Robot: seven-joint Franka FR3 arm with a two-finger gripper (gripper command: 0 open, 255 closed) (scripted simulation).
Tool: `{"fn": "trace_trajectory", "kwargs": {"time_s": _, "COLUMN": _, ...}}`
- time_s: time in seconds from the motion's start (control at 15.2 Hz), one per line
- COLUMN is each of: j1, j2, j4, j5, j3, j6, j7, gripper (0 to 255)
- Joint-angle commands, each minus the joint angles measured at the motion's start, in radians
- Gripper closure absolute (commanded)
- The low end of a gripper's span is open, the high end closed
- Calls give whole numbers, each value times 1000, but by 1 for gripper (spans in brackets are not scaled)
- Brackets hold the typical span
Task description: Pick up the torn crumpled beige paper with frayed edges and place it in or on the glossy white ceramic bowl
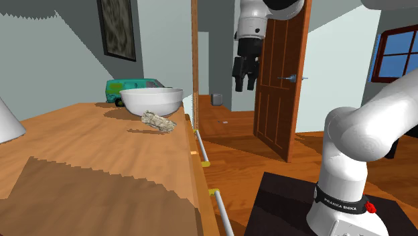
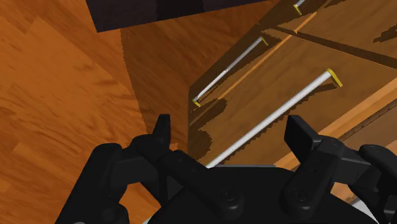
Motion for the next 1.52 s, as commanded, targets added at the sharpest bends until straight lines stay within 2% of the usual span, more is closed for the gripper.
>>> {"fn": "trace_trajectory", "kwargs": {"time_s": 0.0, "j1": 0, "j2": 0, "j4": 0, "j5": 0, "j3": 0, "j6": 0, "j7": 0, "gripper": 0}}
{"fn": "trace_trajectory", "kwargs": {"time_s": 0.66, "j1": 176, "j2": 291, "j4": 178, "j5": 124, "j3": 26, "j6": 92, "j7": -193, "gripper": 0}}
{"fn": "trace_trajectory", "kwargs": {"time_s": 1.45, "j1": 347, "j2": 580, "j4": 448, "j5": 261, "j3": 90, "j6": 85, "j7": -426, "gripper": 0}}
